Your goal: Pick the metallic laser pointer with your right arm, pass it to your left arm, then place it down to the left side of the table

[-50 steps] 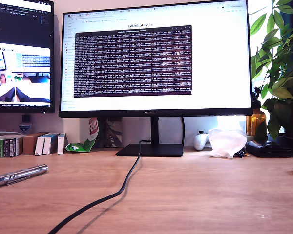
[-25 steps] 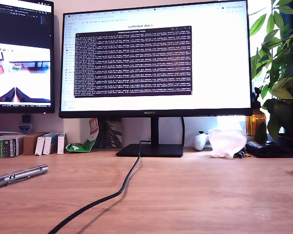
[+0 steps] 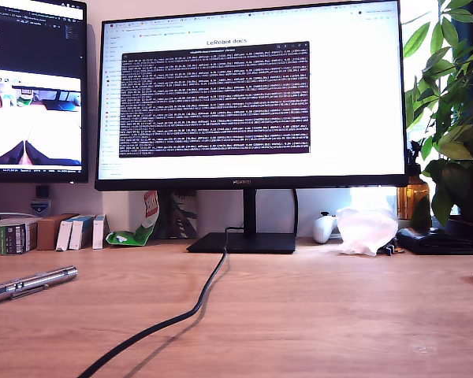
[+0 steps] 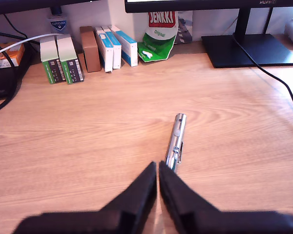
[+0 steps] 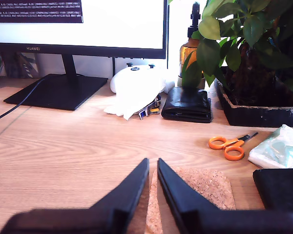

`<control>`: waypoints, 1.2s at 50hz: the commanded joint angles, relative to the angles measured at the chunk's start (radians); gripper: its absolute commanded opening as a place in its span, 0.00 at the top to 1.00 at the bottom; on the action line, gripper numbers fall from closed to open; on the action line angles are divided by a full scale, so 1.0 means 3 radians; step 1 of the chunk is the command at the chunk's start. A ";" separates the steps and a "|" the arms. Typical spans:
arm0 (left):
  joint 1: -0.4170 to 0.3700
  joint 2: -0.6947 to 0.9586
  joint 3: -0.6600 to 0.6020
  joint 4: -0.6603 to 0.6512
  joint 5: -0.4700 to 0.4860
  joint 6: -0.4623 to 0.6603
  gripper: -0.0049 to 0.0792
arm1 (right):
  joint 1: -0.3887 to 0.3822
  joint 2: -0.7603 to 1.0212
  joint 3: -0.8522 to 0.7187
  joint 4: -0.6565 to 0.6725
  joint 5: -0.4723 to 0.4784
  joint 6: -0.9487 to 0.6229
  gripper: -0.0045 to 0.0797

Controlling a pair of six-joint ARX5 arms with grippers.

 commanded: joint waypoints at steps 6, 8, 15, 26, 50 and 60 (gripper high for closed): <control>0.0038 -0.0027 -0.0079 -0.0062 -0.0231 0.0179 0.96 | 0.0000 -0.0022 -0.0011 0.0022 -0.0009 0.0025 0.88; 0.0145 -0.0027 -0.0079 -0.0061 -0.0217 0.0179 0.96 | -0.0001 -0.0022 -0.0011 0.0020 -0.0006 0.0025 0.88; 0.0518 -0.0027 -0.0079 -0.0058 -0.0205 0.0179 0.96 | -0.0001 -0.0022 -0.0011 0.0020 -0.0008 0.0025 0.88; 0.0913 -0.0027 -0.0079 0.0408 0.0290 0.0090 0.96 | -0.0001 -0.0022 -0.0011 0.0020 -0.0008 0.0025 0.88; 0.1119 -0.0027 -0.0289 0.0675 0.0674 0.0148 0.96 | -0.0001 -0.0022 -0.0011 0.0020 -0.0008 0.0025 0.88; 0.1311 -0.0027 -0.0299 0.0538 0.0732 0.0205 0.96 | -0.0001 -0.0022 -0.0011 0.0020 -0.0008 0.0024 0.88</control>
